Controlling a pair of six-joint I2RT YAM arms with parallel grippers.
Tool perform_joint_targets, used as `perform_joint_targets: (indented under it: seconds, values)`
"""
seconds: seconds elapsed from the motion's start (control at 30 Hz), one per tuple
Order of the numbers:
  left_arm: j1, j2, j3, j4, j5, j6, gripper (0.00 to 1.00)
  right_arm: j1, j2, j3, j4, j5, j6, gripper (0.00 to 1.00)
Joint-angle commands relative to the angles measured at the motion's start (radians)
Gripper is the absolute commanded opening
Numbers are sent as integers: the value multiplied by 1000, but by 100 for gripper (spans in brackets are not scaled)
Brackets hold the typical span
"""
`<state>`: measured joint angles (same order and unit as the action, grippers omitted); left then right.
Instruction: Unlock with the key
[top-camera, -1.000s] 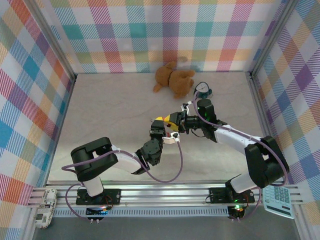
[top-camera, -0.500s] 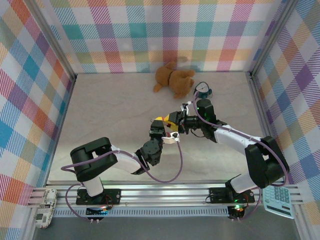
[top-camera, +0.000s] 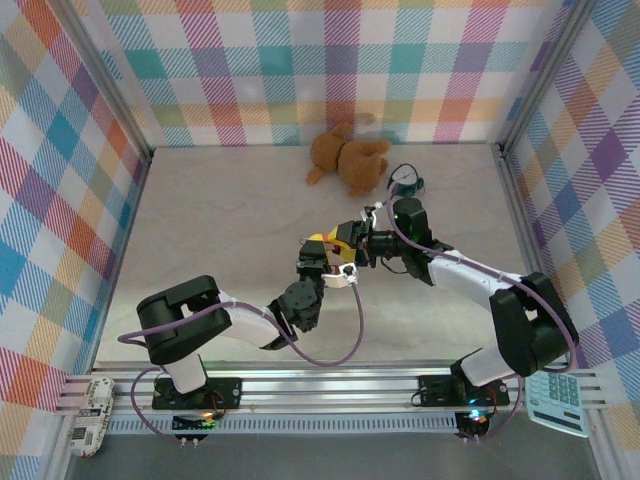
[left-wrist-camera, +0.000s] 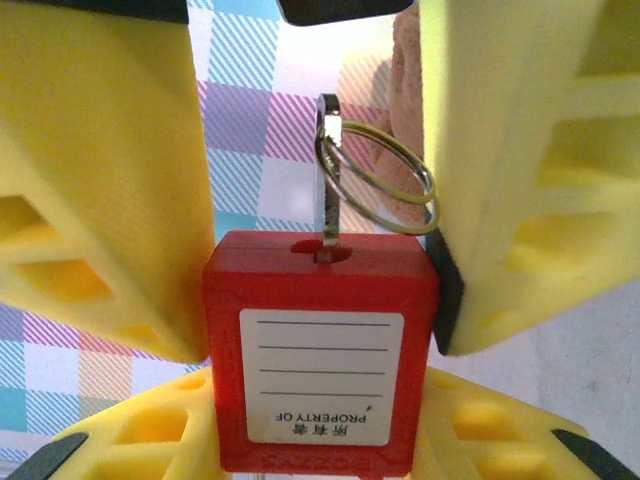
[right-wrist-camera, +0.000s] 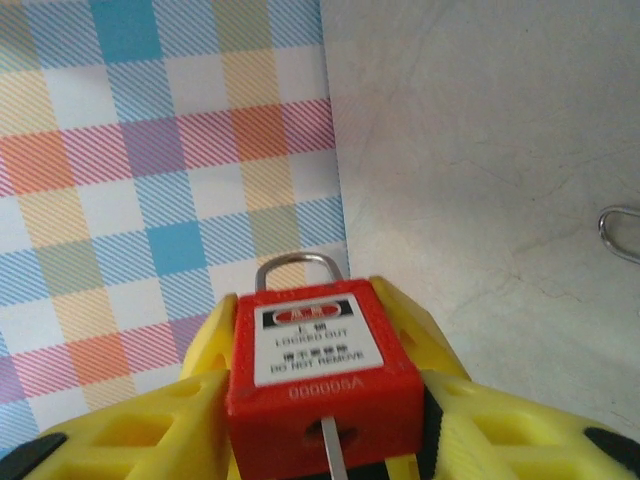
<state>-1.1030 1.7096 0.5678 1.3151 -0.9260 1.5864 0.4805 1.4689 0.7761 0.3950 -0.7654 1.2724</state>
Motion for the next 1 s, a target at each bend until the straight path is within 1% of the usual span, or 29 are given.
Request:
perform_joint_targets:
  seconds: [0.0, 0.33, 0.43, 0.47, 0.53, 0.67, 0.77, 0.87, 0.97]
  values:
    - [-16, -34, -19, 39, 34, -24, 11, -17, -28, 7, 55, 24, -1, 52]
    - [-18, -24, 8, 39, 40, -21, 11, -2, -26, 9, 55, 20, 0, 50]
    - [-18, -10, 18, 41, 40, -22, 14, -2, -25, -1, 64, 34, 3, 47]
    - [-18, -5, 17, 41, 38, -28, 15, 0, -24, 1, 69, 33, 4, 46]
    - [-18, 1, 17, 41, 35, -32, 15, 2, -14, 6, 90, 28, 16, 40]
    - [-18, 10, 22, 39, 30, -29, 16, 10, 0, 29, 97, 16, 15, 33]
    - [-18, 8, 23, 39, 29, -29, 17, 12, 1, 39, 92, 8, 12, 35]
    - [-18, 8, 23, 38, 30, -29, 16, 13, 0, 46, 91, -8, 9, 47]
    - [-18, 11, 25, 38, 33, -31, 16, 18, -4, 48, 78, -10, -3, 49]
